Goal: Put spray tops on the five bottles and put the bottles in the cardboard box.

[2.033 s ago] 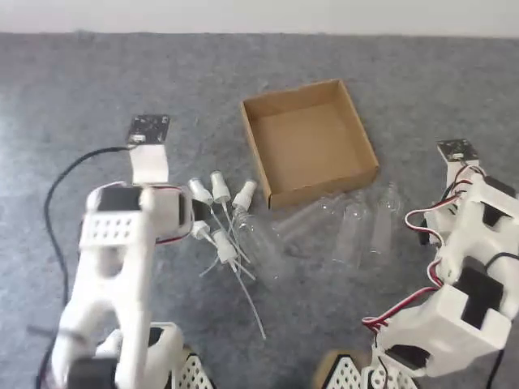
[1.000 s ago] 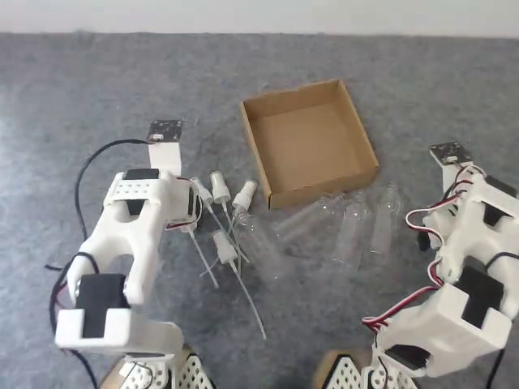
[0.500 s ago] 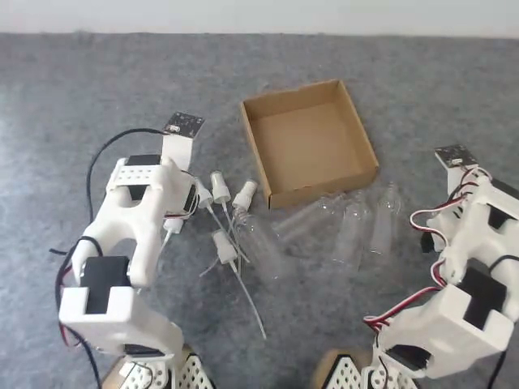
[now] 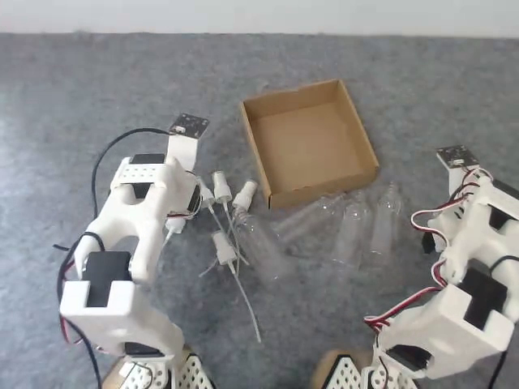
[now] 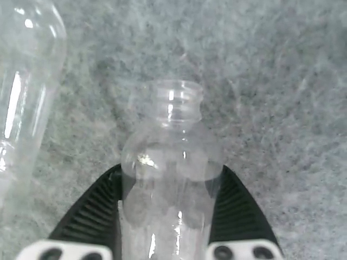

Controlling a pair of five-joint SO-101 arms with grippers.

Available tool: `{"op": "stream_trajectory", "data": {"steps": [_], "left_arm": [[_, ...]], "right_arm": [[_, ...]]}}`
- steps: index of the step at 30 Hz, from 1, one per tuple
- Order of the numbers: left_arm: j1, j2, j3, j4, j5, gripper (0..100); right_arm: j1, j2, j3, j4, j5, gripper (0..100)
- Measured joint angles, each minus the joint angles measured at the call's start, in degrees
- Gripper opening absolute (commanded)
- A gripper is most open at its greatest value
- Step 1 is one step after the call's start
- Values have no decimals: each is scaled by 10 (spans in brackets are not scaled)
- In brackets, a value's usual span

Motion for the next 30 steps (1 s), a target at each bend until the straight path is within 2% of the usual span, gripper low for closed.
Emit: {"op": "stream_trajectory", "data": {"steps": [6, 13, 18, 22, 25, 30], "left_arm": [[-11, -69, 1, 31, 0, 9], [-11, -234, 13, 98, 15, 9], [31, -377, 100, 98, 47, 9], [57, -470, 167, 98, 55, 9], [56, -513, 197, 98, 56, 10], [61, -536, 229, 85, 56, 10]], "right_arm": [[3, 0, 0, 4, 0, 175], [3, 0, 0, 4, 2, 191], [4, 1, -9, 4, 2, 197], [-1, 1, -18, 4, 2, 268], [-16, 1, -27, 4, 2, 310], [-42, 1, -40, 26, 2, 311]]}}
